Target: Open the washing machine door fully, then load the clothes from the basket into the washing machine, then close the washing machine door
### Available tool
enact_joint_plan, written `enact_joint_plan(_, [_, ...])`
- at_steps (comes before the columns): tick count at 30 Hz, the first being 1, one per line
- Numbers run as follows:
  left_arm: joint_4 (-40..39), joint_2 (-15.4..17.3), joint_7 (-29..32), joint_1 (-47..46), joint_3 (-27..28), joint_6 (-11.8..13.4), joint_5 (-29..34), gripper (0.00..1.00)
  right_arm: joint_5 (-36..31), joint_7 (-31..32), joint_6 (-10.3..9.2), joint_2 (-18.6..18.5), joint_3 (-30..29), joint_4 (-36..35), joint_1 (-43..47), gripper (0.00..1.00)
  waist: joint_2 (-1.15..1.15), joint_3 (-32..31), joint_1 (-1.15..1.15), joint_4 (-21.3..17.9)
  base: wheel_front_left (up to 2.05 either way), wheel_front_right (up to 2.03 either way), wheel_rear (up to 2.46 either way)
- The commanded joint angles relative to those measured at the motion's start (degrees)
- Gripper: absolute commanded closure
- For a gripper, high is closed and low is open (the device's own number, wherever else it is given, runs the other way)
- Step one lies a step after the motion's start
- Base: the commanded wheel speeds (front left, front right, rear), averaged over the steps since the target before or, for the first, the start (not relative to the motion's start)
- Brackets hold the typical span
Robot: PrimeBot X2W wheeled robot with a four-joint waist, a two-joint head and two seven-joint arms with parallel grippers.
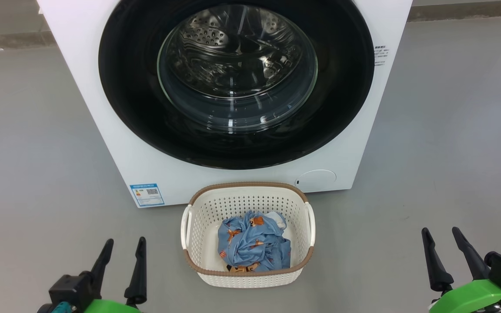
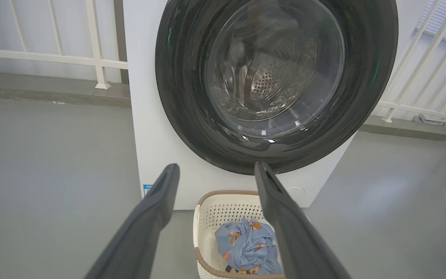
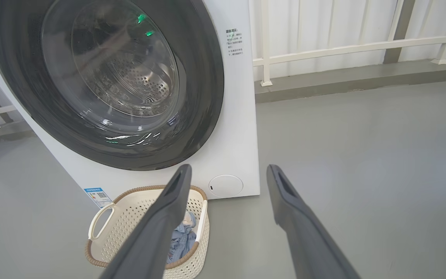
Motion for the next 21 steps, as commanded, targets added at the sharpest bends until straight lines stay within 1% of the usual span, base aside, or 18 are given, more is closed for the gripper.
enact_joint_plan(1, [-0.7,0.9,-0.8,-2.8,1.3,0.2,1.7,0.0,-1.7,-0.8,0.08,-1.0,1.4,-1.4,-1.9,0.0,0.0,0.0,0.0,0.0,0.0,0.0,0.0])
enact_joint_plan(15, [1.5,0.8,-3.2,-3.6,1.0,0.3,10.7,0.0,-10.7,-3.1,0.09,-1.8,1.8,-1.5,-2.1,0.0,0.0,-0.1,0.0,-0.3,0.0,0.0,0.0])
enact_joint_plan(21, [2.0,0.7,-3.3,-3.7,1.0,0.4,11.1,0.0,-10.4,-3.3,0.09,-1.8,1.6,-1.4,-2.1,0.0,0.0,-0.1,-0.01,-0.3,0.0,0.0,0.0])
